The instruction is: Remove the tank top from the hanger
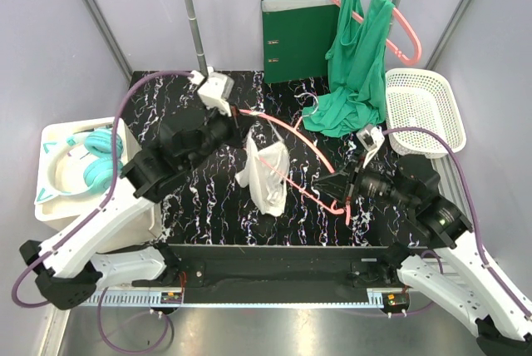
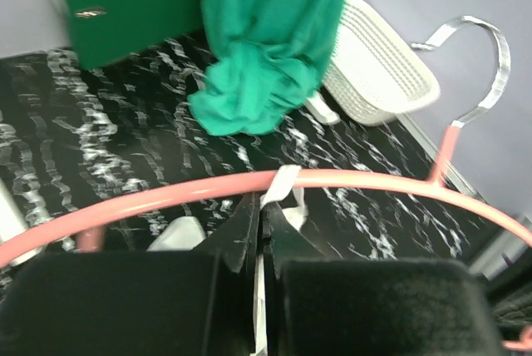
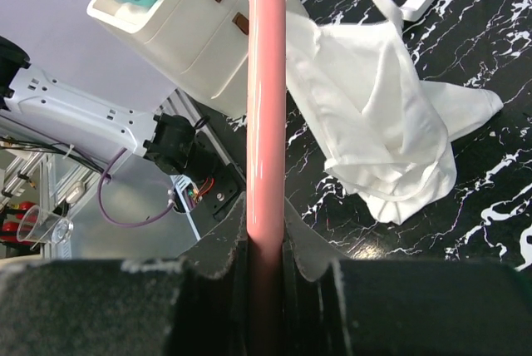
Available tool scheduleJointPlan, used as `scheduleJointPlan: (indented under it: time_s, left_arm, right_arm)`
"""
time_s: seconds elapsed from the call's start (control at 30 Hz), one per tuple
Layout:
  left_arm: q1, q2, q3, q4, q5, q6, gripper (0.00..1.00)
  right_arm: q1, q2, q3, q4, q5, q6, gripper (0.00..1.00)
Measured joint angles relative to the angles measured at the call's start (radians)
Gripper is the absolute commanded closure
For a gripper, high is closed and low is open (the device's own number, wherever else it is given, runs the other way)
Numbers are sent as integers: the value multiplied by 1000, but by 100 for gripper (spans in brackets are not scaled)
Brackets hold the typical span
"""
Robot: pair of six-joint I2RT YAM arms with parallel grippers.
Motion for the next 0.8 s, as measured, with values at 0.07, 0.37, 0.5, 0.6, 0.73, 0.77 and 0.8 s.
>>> scheduleJointPlan:
  time_s: [0.07, 0.37, 0.5, 0.6, 0.73, 0.77, 0.8]
  left_arm:
    - [-2, -29, 2, -17, -69, 0, 100]
    - [0, -120, 2, -32, -391, 2, 100]
    - [0, -105, 2, -66, -469, 6, 100]
    - [0, -106, -8, -83, -502, 6, 100]
    - [0, -125, -55, -102, -524, -2, 100]
    - [0, -129, -66, -109, -528, -5, 100]
    - [2, -132, -75, -121, -530, -9, 100]
  right_arm:
    - [0, -33, -13, -8, 1, 7, 100]
    - [0, -211, -29, -159, -3, 27, 100]
    - [0, -259, -11, -251, 16, 28, 100]
    - [0, -262, 37, -311, 64, 24, 100]
    - [0, -248, 121, -361, 140, 0, 100]
    - [0, -239, 143, -367, 156, -9, 100]
    - [0, -229, 164, -370, 167, -17, 100]
